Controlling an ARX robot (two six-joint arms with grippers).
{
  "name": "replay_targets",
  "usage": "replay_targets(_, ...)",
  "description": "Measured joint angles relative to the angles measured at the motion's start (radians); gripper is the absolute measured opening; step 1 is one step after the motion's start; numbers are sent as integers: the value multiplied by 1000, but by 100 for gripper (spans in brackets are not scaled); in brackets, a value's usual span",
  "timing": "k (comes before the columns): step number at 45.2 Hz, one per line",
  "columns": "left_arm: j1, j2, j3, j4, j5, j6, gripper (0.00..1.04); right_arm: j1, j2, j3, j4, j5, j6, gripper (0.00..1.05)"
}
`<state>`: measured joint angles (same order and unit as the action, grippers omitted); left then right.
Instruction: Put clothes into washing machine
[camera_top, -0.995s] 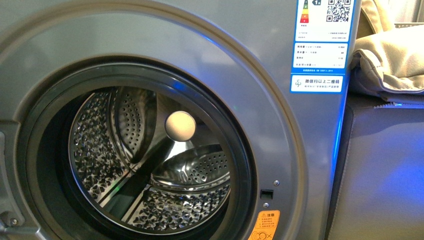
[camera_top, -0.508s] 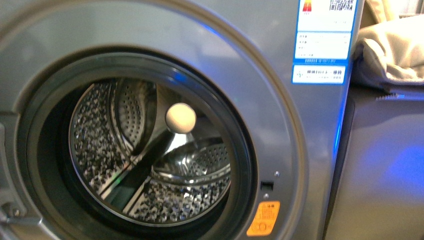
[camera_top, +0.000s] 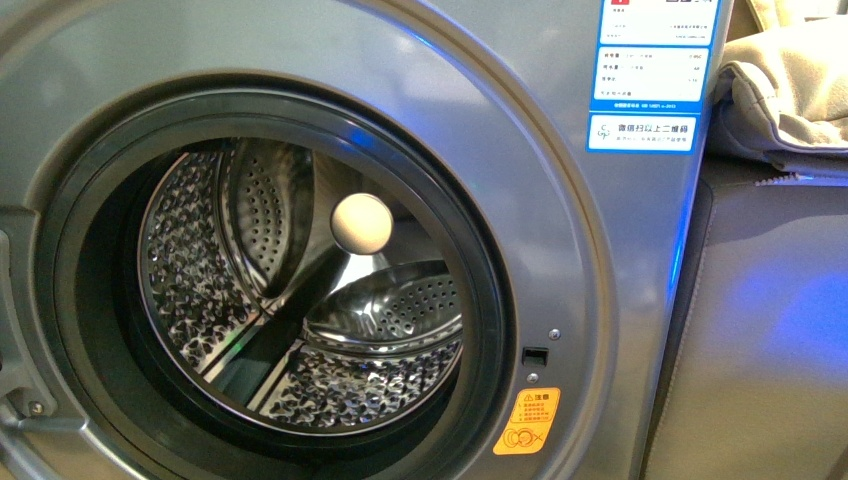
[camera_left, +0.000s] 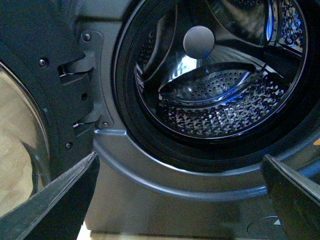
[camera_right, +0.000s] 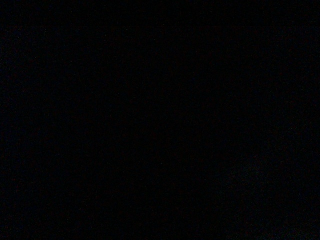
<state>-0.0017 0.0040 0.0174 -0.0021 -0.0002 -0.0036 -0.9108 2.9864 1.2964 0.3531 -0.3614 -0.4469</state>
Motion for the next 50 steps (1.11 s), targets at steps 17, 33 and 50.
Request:
replay_targets(17,0,0,0,0,0,0,98,25,-162,-119,90,-18,104,19)
replay_targets(33,0,0,0,0,0,0,98,36,-677,-371,192,-135,127,11)
replay_targets(50,0,0,0,0,0,0,98,34,-1204,-451,99,-317,245,11)
